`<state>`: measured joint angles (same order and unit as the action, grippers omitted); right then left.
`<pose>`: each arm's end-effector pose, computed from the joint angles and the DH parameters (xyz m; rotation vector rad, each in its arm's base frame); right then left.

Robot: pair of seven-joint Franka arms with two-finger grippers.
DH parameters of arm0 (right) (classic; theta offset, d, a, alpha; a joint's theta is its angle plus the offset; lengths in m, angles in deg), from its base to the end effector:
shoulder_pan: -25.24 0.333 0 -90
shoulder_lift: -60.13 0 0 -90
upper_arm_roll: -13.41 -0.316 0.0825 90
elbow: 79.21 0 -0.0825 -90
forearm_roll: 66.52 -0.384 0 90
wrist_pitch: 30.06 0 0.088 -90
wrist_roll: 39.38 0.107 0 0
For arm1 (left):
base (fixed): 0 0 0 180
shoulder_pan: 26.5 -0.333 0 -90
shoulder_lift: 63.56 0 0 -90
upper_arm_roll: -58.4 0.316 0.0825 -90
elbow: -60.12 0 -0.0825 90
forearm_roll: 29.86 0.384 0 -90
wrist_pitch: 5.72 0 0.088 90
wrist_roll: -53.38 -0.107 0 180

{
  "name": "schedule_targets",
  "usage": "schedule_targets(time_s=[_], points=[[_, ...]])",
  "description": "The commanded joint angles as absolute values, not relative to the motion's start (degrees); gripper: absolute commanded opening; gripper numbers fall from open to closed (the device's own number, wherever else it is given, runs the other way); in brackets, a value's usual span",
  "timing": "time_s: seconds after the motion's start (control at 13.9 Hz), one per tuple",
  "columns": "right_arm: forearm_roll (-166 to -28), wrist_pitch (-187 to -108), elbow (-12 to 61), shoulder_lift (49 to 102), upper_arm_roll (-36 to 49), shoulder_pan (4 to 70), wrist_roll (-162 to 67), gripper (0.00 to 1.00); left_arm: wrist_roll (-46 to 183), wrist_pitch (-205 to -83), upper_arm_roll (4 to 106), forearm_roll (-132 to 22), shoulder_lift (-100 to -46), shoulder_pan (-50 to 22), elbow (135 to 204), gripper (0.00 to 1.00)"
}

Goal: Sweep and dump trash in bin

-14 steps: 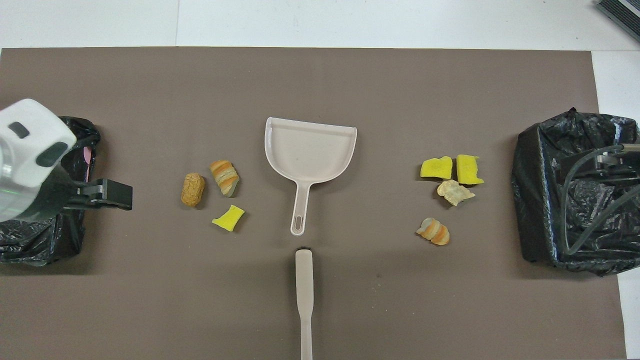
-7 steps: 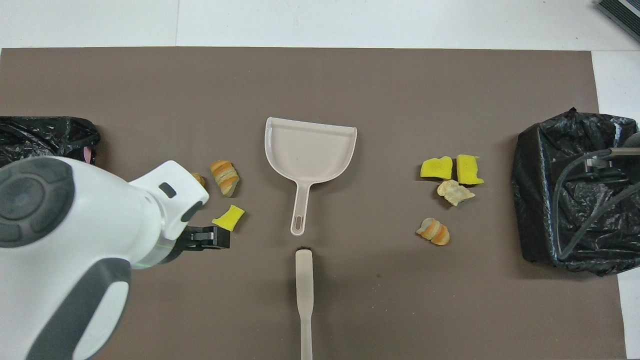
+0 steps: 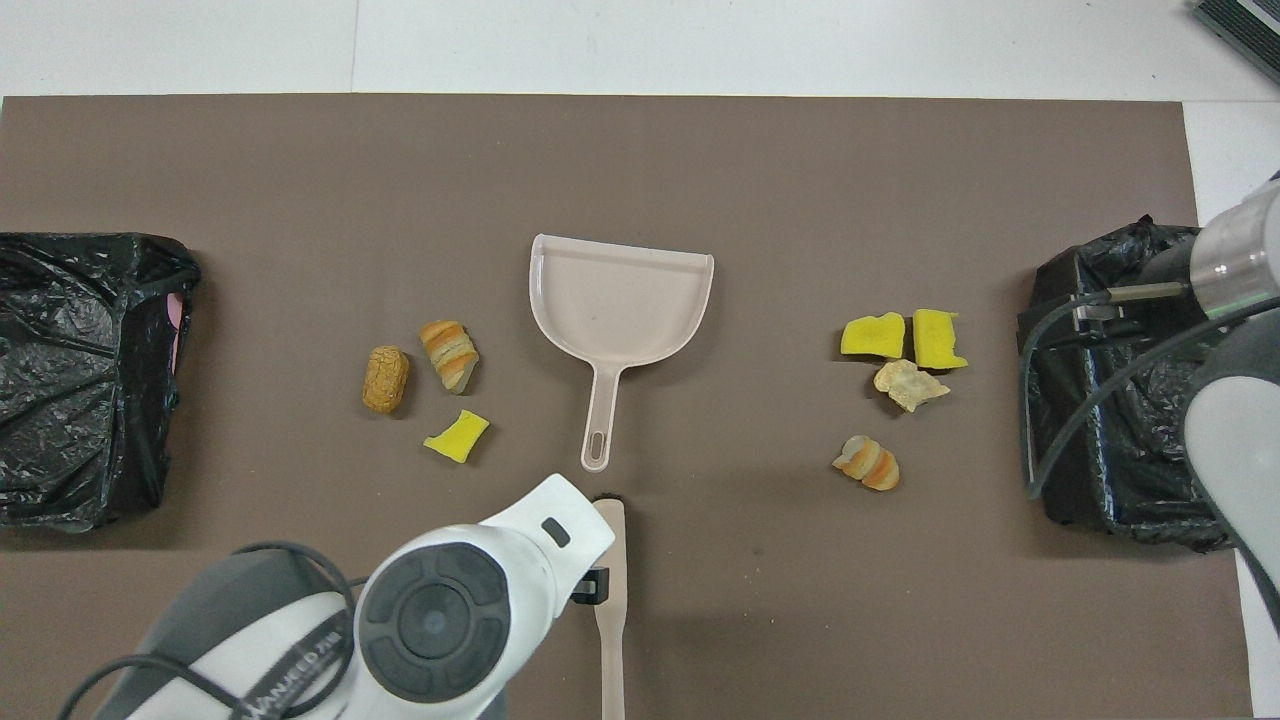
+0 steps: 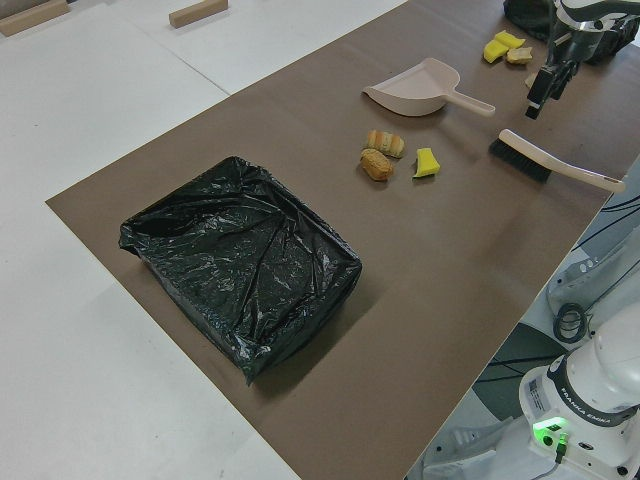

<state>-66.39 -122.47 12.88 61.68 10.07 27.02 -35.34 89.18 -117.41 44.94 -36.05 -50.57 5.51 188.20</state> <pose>0.5630 0.0498 0.5958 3.1389 0.0298 -0.0334 0.3250 -0.3460 0.4563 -3.1276 0.1849 0.1240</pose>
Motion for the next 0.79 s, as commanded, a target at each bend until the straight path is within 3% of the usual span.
schedule_targets(time_s=[0.0, 0.36, 0.72], points=[[-67.5, -126.7, 13.2, 64.2, 10.1, 29.2, -32.5, 1.00, 94.0, -126.1, 46.0, -36.6, -51.9, 12.6, 194.6, 1.00], [-69.1, -132.3, 13.0, 68.5, 10.1, 33.0, -25.6, 1.00, 97.8, -132.3, 45.9, -36.6, -54.3, 18.4, 199.7, 1.00], [-69.2, -135.1, 13.1, 71.6, 10.1, 36.3, -22.3, 1.00, 100.4, -133.4, 46.0, -37.7, -55.4, 21.4, 200.2, 1.00]])
